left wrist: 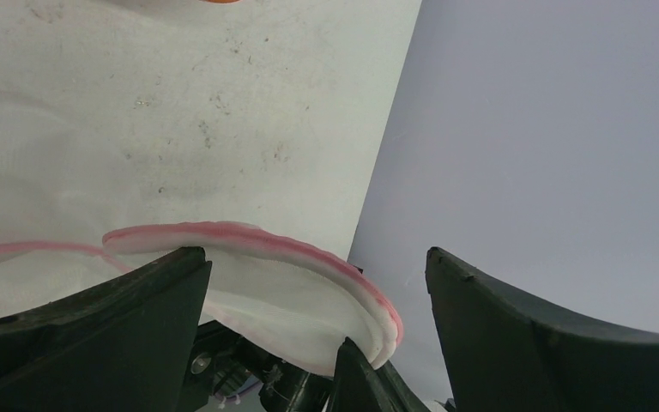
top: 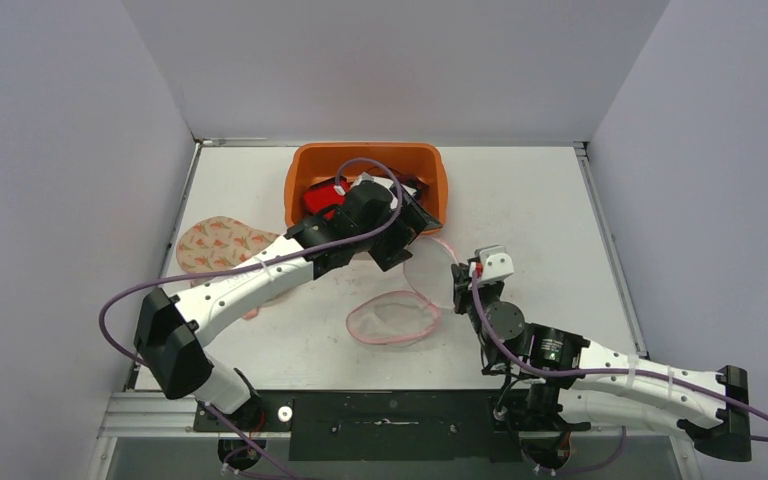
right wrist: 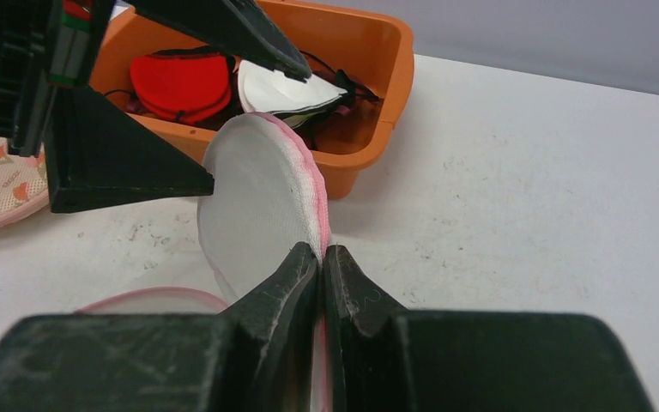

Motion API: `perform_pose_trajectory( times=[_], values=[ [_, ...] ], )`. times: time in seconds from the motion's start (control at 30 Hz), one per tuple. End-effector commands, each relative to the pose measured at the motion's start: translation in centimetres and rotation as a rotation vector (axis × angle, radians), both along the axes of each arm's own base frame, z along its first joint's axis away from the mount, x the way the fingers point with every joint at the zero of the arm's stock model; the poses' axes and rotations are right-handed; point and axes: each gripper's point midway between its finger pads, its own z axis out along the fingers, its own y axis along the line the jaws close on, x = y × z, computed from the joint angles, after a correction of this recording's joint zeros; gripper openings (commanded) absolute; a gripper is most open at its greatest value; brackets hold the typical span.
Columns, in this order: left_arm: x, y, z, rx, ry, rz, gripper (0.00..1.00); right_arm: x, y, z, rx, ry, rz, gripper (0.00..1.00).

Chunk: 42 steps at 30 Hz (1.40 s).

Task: Unzip the laundry bag and remove the bra
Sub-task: Close the laundry bag at the center of the board.

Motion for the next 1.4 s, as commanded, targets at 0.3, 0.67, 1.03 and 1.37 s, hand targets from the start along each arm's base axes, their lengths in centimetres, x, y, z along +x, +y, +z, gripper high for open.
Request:
perform_pose_trajectory(
  times=[0.3, 0.67, 1.03, 1.37],
  values=[
    [0.2, -1.1, 0.6, -0.040, -0.068, -0.023, 0.31, -0.3, 0.9, 0.2, 0.020, -0.008, 0.016, 0.06],
    [-0.2, -0.8, 0.1, -0.043, -0.169, -0.082, 0.00, -0.9, 1.0, 0.2, 0.050, 0.045, 0.030, 0.81],
    [-1.2, -0.3, -2.2, -0.131, -0.297, -0.159, 0.00, 0.4, 1.8, -1.1, 0.275, 0.192, 0.095, 0.92],
    [-4.3, 2.1, -2.6, -0.262, -0.522, -0.224, 0.00, 3.8, -0.4, -4.1, 0.532, 0.383, 0.163, 0.92]
  ],
)
